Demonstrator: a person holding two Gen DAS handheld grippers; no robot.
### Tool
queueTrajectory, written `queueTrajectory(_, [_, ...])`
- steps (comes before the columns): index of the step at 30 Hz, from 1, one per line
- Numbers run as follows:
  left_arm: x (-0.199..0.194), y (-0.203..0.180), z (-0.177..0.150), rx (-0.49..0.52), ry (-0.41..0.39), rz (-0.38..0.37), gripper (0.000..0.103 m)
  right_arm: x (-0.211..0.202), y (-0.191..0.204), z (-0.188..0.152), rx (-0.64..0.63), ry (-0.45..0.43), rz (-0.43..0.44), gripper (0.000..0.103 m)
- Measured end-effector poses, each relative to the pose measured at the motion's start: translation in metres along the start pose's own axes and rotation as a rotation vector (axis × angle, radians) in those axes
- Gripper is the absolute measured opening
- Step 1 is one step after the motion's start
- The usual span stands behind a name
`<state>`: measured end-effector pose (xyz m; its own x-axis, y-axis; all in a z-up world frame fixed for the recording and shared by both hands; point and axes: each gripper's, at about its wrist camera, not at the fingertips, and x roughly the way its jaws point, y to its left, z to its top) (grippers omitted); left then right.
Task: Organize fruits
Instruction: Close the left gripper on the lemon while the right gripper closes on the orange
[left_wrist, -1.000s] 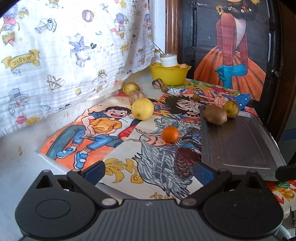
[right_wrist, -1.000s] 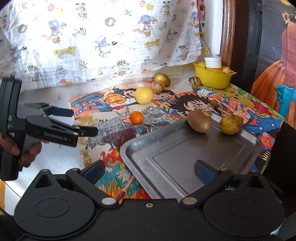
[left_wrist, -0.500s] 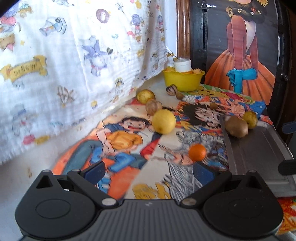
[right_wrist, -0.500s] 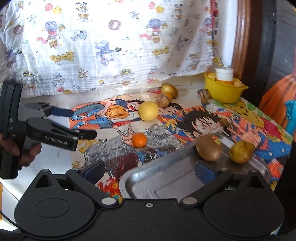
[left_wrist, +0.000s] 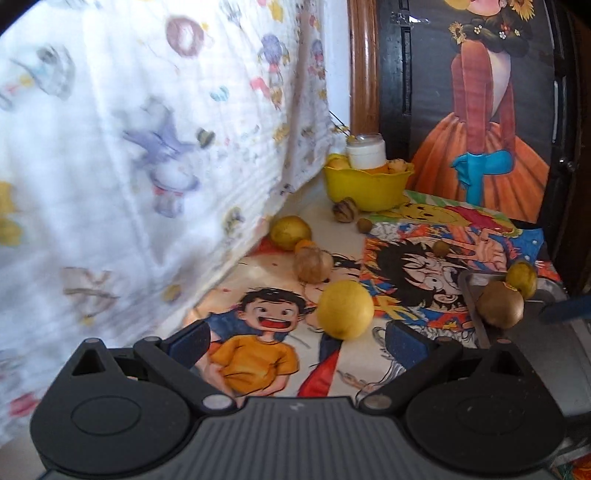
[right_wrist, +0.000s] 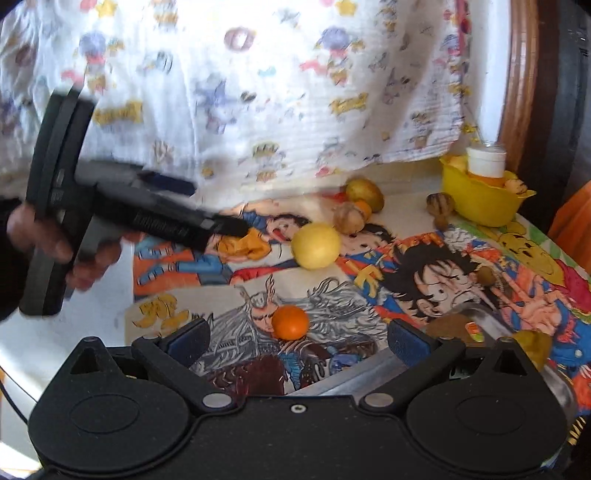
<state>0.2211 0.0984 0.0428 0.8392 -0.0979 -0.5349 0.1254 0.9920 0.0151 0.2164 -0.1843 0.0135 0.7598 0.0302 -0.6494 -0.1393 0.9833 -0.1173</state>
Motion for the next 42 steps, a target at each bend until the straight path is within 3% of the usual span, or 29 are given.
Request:
queueTrajectory(7, [0.043, -0.008, 0.003, 0.074, 0.022, -0.095, 0.103, 0.036, 0.001, 0.003, -0.009, 0.028, 0.011, 0.088])
queueTrajectory(22, [0.099, -0.015, 0.008, 0.071, 0.095, -0.134, 0.102, 0.072, -0.006, -0.004, 0.008, 0.08, 0.043, 0.059])
queueTrajectory(35, [0.121, -0.014, 0.006, 0.007, 0.17, -0.145, 0.084, 0.082, -0.009, -0.004, 0.036, 0.072, 0.062, 0.049])
queueTrajectory(42, [0.124, -0.014, 0.007, -0.005, 0.166, -0.137, 0.075, 0.085, -0.01, -0.003, 0.043, 0.064, 0.069, 0.044])
